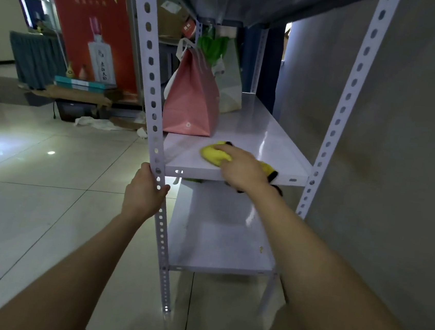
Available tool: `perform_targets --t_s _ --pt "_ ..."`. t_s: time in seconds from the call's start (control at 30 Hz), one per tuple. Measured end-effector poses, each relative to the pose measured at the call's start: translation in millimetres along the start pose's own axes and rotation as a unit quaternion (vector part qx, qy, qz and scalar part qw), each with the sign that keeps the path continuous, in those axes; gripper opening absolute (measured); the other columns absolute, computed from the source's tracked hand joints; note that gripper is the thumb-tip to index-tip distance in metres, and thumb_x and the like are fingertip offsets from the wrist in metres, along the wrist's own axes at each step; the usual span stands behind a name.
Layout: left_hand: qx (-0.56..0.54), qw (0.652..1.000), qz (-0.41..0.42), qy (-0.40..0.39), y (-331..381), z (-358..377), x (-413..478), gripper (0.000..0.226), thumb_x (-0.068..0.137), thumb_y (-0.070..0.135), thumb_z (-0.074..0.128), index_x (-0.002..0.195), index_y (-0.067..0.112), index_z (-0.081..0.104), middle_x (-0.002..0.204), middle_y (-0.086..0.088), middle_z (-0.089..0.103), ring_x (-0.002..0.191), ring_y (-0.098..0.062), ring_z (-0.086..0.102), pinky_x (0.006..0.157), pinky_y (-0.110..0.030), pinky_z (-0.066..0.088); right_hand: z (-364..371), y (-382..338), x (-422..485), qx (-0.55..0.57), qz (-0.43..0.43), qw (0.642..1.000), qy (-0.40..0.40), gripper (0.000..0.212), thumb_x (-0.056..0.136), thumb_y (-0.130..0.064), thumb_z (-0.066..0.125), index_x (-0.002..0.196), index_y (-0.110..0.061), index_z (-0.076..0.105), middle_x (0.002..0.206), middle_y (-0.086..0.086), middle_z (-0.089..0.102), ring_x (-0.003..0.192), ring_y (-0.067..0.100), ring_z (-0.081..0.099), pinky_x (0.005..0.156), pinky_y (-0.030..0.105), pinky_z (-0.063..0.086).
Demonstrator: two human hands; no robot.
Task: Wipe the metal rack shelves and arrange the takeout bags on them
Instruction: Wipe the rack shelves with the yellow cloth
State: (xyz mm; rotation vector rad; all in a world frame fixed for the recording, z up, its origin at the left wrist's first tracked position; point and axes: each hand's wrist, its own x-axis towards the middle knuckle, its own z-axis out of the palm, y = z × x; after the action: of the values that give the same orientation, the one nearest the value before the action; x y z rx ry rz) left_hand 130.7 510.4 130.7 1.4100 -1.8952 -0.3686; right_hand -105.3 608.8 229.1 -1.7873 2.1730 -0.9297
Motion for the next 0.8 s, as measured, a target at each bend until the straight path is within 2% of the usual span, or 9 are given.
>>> perform_targets --t_s 0.1,0.17,0.23,0.43,0.57,0.67,0.8 --pt "-0.005 1.0 -0.001 0.007 2 1 -1 0.039 0.092 0.022 0.079 0.109 0.02 0.045 0.104 -0.001 0.061 0.086 -0.029 0.06 0.074 -0.04 0.044 -41 52 -13 -0.026 0.076 0.995 0.057 0.05 0.108 -0.036 0.042 0.158 -0.036 0.045 0.158 0.002 0.051 0.13 0.03 0.056 0.106 0.038 0.043" --pt "-0.006 1.0 -0.006 0.009 3 2 -1 0.037 0.091 0.02 0.078 0.109 0.018 0.046 0.103 -0.001 0.06 0.087 -0.031 0.062 0.073 -0.04 0.044 -54 64 -11 -0.018 0.106 0.993 0.055 0.049 0.109 -0.044 0.039 0.157 -0.036 0.046 0.156 0.002 0.053 0.123 0.028 0.057 0.105 0.038 0.042" --pt "-0.007 1.0 -0.009 0.011 3 4 0 0.036 0.091 0.019 0.077 0.111 0.017 0.047 0.105 -0.002 0.061 0.087 -0.032 0.063 0.073 -0.04 0.044 -52 57 3 -0.011 0.103 0.994 0.034 0.048 0.109 -0.051 0.042 0.154 -0.036 0.05 0.155 0.0 0.053 0.129 0.031 0.055 0.11 0.038 0.04" --pt "-0.005 1.0 0.0 0.026 0 9 -2 0.034 0.09 0.018 0.074 0.109 0.017 0.046 0.1 0.0 0.058 0.081 -0.029 0.058 0.069 -0.039 0.038 10 -25 64 -0.06 0.01 0.997 -0.044 0.047 0.11 -0.047 0.042 0.154 -0.034 0.049 0.157 0.005 0.051 0.138 0.033 0.049 0.112 0.038 0.036" --pt "0.004 1.0 0.01 0.028 -3 10 -1 0.037 0.09 0.022 0.077 0.111 0.017 0.047 0.101 0.0 0.059 0.081 -0.028 0.058 0.07 -0.039 0.04 48 -63 57 -0.065 -0.085 0.992 -0.06 0.044 0.107 -0.042 0.044 0.15 -0.038 0.054 0.155 0.002 0.054 0.137 0.03 0.051 0.109 0.04 0.038" --pt "0.006 1.0 0.018 0.02 -4 7 0 0.041 0.089 0.024 0.079 0.115 0.016 0.048 0.104 -0.002 0.062 0.085 -0.03 0.061 0.071 -0.041 0.045 40 -44 19 -0.061 -0.137 0.988 -0.035 0.052 0.101 -0.027 0.049 0.152 -0.04 0.051 0.157 -0.004 0.053 0.139 0.025 0.05 0.111 0.04 0.042" --pt "-0.024 1.0 0.012 0.004 -3 4 2 0.043 0.089 0.022 0.08 0.12 0.016 0.05 0.112 -0.004 0.065 0.093 -0.031 0.066 0.081 -0.047 0.056 18 -2 -27 -0.051 -0.129 0.989 0.048 0.057 0.099 -0.017 0.06 0.154 -0.031 0.052 0.155 0.002 0.054 0.14 0.029 0.048 0.116 0.042 0.039"
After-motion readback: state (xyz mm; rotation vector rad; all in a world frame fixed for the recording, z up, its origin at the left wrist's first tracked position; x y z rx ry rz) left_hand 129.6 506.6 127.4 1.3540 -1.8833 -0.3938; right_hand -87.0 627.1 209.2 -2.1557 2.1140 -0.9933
